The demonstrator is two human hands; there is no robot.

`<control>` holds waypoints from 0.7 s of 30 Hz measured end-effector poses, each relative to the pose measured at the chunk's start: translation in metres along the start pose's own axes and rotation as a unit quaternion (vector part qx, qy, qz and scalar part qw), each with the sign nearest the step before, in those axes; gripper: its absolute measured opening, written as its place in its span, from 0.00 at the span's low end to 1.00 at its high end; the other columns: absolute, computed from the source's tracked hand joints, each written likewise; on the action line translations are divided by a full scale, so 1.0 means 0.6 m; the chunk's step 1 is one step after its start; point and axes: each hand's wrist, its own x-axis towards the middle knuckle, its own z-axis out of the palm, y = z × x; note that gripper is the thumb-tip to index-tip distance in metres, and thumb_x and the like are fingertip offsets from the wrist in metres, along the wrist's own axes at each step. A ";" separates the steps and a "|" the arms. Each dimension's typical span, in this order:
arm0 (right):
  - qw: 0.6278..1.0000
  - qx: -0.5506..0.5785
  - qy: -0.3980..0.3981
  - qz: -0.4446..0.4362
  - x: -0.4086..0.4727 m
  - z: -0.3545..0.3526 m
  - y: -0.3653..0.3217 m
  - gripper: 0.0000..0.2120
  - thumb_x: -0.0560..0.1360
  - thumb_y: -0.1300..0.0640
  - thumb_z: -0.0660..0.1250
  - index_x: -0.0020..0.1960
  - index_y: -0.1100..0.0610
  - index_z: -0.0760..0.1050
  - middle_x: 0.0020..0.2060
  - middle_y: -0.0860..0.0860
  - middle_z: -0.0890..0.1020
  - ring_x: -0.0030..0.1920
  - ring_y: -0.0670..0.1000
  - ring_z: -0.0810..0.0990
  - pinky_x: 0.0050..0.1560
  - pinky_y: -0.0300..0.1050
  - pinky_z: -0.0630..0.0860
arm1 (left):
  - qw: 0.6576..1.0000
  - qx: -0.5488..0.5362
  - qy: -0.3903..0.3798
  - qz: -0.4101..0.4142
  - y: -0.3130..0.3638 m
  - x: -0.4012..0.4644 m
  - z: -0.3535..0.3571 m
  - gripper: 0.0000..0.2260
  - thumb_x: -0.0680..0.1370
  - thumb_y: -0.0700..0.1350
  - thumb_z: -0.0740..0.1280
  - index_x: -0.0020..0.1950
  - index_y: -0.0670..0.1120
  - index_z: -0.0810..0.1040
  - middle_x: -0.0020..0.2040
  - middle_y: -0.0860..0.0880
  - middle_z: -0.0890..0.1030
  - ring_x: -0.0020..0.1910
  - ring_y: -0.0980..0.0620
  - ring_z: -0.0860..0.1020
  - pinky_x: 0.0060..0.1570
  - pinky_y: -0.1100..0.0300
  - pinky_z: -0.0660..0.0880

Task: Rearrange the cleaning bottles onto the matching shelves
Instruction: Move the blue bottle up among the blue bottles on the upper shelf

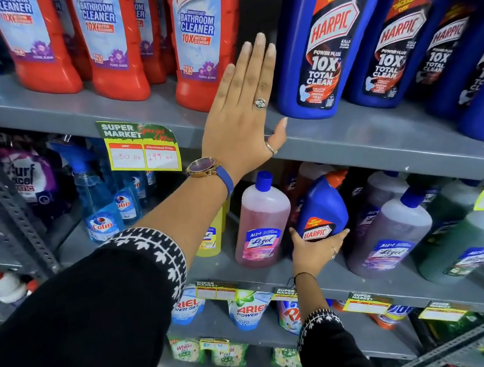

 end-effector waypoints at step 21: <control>0.997 0.037 -0.013 -0.068 -0.127 -0.155 -0.074 0.52 0.55 0.57 0.82 0.72 0.58 0.58 0.63 0.56 0.71 0.60 0.50 0.69 0.60 0.42 0.66 | 0.999 -0.005 -0.044 -0.002 0.000 -0.001 0.000 0.35 0.76 0.54 0.58 0.77 0.37 0.53 0.77 0.39 0.55 0.76 0.44 0.52 0.75 0.53 0.48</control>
